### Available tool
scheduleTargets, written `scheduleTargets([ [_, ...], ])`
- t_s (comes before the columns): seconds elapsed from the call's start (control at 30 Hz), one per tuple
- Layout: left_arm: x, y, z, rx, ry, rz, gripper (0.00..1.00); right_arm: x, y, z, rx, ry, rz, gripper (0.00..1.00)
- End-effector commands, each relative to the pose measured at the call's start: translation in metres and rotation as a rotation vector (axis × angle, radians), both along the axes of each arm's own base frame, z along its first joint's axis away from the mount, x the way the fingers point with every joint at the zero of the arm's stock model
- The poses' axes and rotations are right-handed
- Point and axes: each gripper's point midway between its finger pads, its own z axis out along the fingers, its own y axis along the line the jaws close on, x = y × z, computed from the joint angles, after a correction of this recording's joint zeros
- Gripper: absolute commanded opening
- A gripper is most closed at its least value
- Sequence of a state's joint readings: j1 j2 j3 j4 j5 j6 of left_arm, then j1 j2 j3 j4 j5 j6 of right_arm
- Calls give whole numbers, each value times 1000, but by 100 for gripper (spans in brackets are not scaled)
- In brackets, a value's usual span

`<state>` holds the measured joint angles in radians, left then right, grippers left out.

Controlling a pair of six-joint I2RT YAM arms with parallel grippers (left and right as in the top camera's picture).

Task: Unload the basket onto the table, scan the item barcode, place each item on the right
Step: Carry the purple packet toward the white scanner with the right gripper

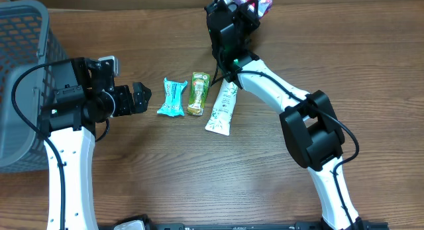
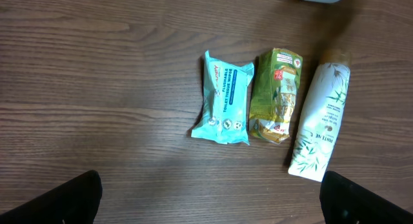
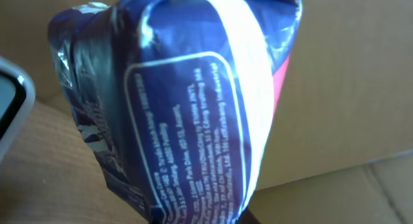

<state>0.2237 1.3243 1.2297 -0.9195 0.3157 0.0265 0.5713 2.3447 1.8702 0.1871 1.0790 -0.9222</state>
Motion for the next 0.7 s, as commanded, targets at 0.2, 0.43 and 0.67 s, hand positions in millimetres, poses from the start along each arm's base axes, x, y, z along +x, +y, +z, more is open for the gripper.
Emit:
scheduleTargets([
  [0.2,2,-3,9,0,-28,-19,100,-11,25,-6,-188,127,59,4],
  [0.43,2,-3,9,-1,-28,-19,100,-10,37,-18,-240,194,144,4],
  [0.67,2,-3,9,-1,-28,-19,100,-6,39,-4,-217,133,144,4],
])
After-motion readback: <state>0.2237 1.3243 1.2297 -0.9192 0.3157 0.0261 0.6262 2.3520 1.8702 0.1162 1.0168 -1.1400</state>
